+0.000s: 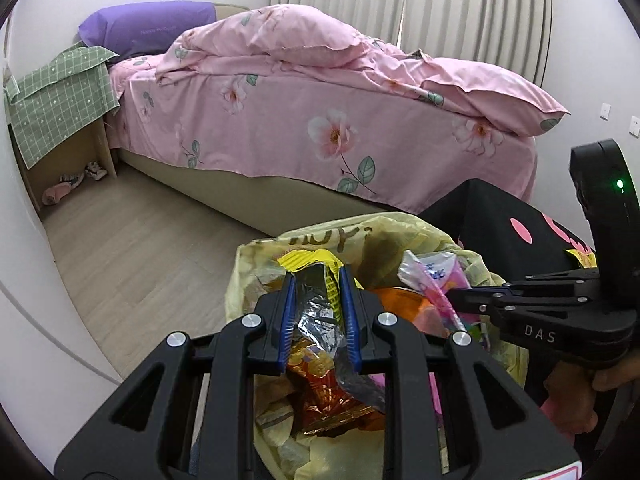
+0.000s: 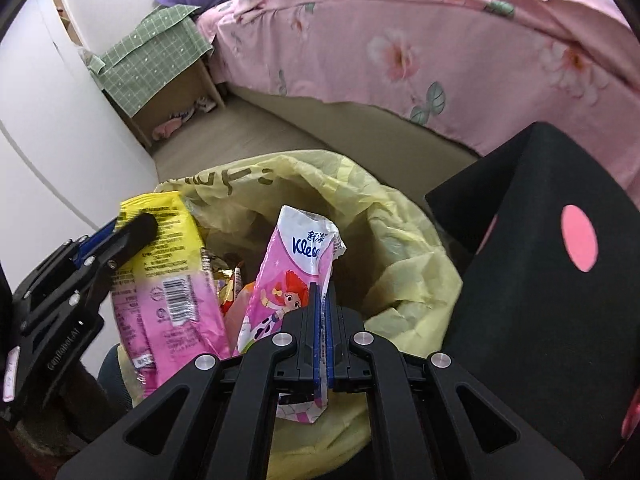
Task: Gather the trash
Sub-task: 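Carry both items to the trash bag and open both tools, then move both tools back over the table toward the remaining snacks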
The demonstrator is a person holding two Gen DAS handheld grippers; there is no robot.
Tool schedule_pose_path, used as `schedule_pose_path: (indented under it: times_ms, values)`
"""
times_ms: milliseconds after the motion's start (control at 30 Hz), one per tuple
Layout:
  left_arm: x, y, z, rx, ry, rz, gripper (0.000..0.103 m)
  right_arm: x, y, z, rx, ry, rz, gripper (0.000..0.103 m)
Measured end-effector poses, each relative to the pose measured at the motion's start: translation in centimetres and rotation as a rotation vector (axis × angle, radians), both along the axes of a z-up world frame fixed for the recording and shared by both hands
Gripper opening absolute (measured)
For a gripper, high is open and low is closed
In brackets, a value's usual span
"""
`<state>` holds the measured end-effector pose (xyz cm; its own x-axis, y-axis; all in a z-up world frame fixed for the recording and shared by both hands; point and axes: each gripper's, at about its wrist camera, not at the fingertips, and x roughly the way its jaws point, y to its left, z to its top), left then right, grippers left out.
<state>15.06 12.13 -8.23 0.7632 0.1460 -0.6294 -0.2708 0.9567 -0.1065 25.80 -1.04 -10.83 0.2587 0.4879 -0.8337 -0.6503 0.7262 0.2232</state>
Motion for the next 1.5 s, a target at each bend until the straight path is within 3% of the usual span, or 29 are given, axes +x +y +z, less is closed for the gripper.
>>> schedule_pose_path:
  times_ms: [300,433,567,667,733,800,833,967,1200,1333,1500]
  values:
    - [0.7,-0.4,-1.3,-0.116,0.037,-0.105,0.020,-0.9,-2.5,2.1,0.094,-0.051,0.022,0.003]
    - [0.7,-0.1,-1.4,-0.140,0.044,-0.093,0.022,-1.0,-1.6,1.9,0.084,-0.044,0.055,0.003]
    - [0.5,1.5,-0.9,-0.243,0.018,-0.053,0.046,-1.2,-0.7,2.0,0.092,-0.051,0.060,0.004]
    - [0.3,2.0,-0.2,-0.271,-0.001,-0.045,0.064,-1.0,-0.7,2.3,0.078,-0.062,0.042,0.005]
    - [0.1,1.8,0.5,-0.259,-0.012,-0.047,0.067,-1.2,-1.0,2.7,0.069,-0.072,0.038,0.006]
    - [-0.1,1.5,1.3,-0.238,-0.026,-0.043,0.068,-1.7,-1.6,3.4,0.066,-0.092,0.041,0.022]
    - [-0.3,1.4,1.9,-0.228,-0.035,-0.036,0.069,-2.0,-1.9,3.8,0.067,-0.103,0.042,0.039]
    - [-1.5,1.5,4.2,-0.231,-0.087,-0.026,0.073,-3.0,-3.6,5.4,0.098,-0.138,0.034,0.043]
    - [-3.4,-0.2,7.3,-0.217,-0.145,-0.080,0.074,-6.3,-9.4,8.5,0.127,-0.212,-0.048,0.043]
    - [-3.8,-3.0,7.6,-0.276,-0.151,-0.185,0.082,-9.1,-14.6,10.2,0.138,-0.279,-0.127,0.043]
    - [-3.1,-8.2,7.5,-0.273,-0.098,-0.352,0.085,-13.0,-22.6,11.1,0.139,-0.364,-0.259,0.057]
